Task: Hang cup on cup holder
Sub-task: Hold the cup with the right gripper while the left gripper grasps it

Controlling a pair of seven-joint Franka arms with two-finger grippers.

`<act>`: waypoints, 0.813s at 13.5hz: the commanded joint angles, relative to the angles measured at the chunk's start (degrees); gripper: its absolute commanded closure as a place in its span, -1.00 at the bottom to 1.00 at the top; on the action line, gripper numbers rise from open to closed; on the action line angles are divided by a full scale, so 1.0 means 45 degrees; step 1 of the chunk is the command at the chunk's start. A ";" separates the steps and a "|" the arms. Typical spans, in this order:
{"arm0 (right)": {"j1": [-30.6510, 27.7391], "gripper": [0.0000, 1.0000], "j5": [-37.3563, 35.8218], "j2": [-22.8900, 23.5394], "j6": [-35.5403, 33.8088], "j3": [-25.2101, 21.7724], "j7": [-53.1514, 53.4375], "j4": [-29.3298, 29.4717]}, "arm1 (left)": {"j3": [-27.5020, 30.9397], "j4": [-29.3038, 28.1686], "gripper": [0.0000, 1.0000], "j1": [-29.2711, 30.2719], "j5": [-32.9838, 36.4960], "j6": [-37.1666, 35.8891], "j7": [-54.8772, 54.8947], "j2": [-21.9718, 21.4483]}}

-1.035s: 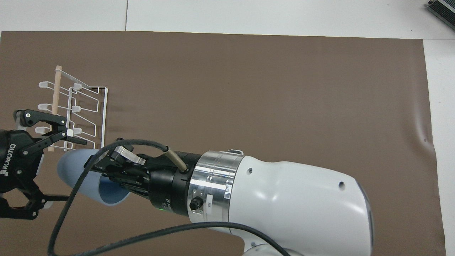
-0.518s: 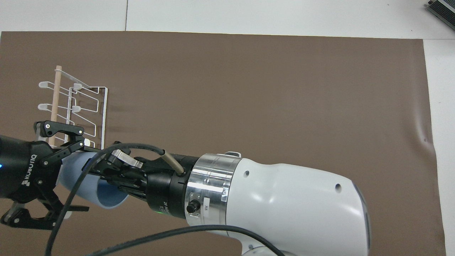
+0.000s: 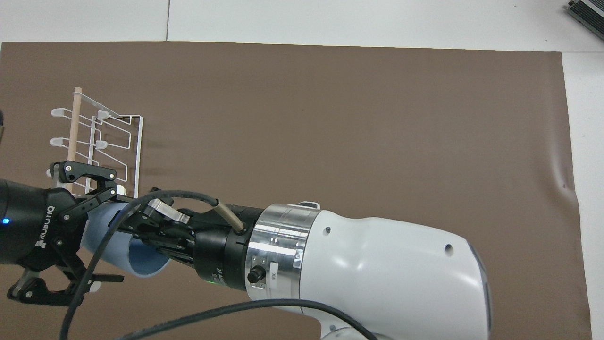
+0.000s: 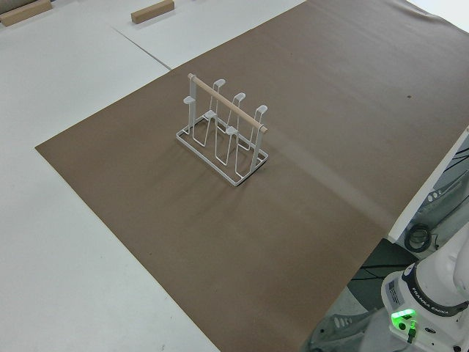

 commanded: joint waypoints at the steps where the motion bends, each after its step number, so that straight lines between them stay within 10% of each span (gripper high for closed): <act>1: -0.0250 1.00 0.0124 -0.0044 0.0212 0.0065 -0.0151 -0.0098 | 0.0024 -0.0356 0.94 -0.0139 -0.0219 -0.0210 -0.0375 -0.0433; 5: -0.0270 1.00 0.0124 -0.0044 0.0212 0.0065 -0.0131 -0.0098 | 0.0044 -0.0356 1.00 -0.0100 -0.0219 -0.0171 -0.0415 -0.0433; 7: -0.0290 -0.48 0.0105 -0.0064 0.0212 -0.0013 -0.0073 -0.0136 | 0.0063 -0.0356 1.00 0.0017 -0.0219 -0.0190 -0.0415 -0.0433; 11: -0.0309 -0.87 0.0066 -0.0044 0.0232 -0.0033 -0.0150 -0.0156 | 0.0141 -0.0376 1.00 0.0056 -0.0200 -0.0190 -0.0590 -0.0433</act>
